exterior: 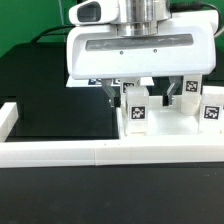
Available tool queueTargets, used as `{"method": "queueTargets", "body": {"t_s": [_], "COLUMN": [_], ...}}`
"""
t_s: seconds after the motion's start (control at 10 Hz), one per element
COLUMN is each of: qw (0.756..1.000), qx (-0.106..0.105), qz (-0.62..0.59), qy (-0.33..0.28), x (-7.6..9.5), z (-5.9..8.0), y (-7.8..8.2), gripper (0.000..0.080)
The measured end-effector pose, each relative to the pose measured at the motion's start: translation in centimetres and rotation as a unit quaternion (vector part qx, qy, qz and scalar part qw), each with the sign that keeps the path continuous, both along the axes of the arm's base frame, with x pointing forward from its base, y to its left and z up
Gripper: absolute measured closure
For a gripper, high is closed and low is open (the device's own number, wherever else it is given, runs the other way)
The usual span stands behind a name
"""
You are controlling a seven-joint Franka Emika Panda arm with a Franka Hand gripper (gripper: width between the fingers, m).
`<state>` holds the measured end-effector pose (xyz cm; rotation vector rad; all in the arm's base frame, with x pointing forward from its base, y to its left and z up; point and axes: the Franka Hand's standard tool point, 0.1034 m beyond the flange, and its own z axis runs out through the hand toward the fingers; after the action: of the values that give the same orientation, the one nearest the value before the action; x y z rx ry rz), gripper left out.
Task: Assemble square table
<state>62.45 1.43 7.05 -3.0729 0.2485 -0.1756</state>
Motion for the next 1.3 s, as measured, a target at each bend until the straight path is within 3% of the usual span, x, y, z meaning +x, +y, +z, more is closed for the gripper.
{"method": "queueTargets", "body": {"t_s": [0.1,0.2,0.3,0.5,0.6,0.8,1.1,1.2,1.3], "qw": [1.0,1.0,0.997,0.99,0.969,0.907,0.791,0.779,0.783], "qx": [0.0,0.003,0.007,0.016,0.029,0.044,0.091,0.094,0.094], "qz": [-0.001,-0.022,-0.071,-0.14,-0.243,-0.418,-0.602,-0.617,-0.613], "qy": [0.0,0.001,0.004,0.007,0.018,0.041,0.064,0.059,0.059], "x": [0.0,-0.02,-0.05,-0.01,0.14,0.05,0.0,0.03,0.03], "z": [0.0,-0.03,-0.07,-0.04,0.19,0.16,-0.32,-0.31,-0.32], "y": [-0.02,-0.04,-0.31,-0.36,-0.49,-0.26,0.24,0.25,0.24], "gripper": [0.0359,0.0359,0.0506,0.0506,0.0506,0.0506,0.0506,0.0506,0.0506]}}
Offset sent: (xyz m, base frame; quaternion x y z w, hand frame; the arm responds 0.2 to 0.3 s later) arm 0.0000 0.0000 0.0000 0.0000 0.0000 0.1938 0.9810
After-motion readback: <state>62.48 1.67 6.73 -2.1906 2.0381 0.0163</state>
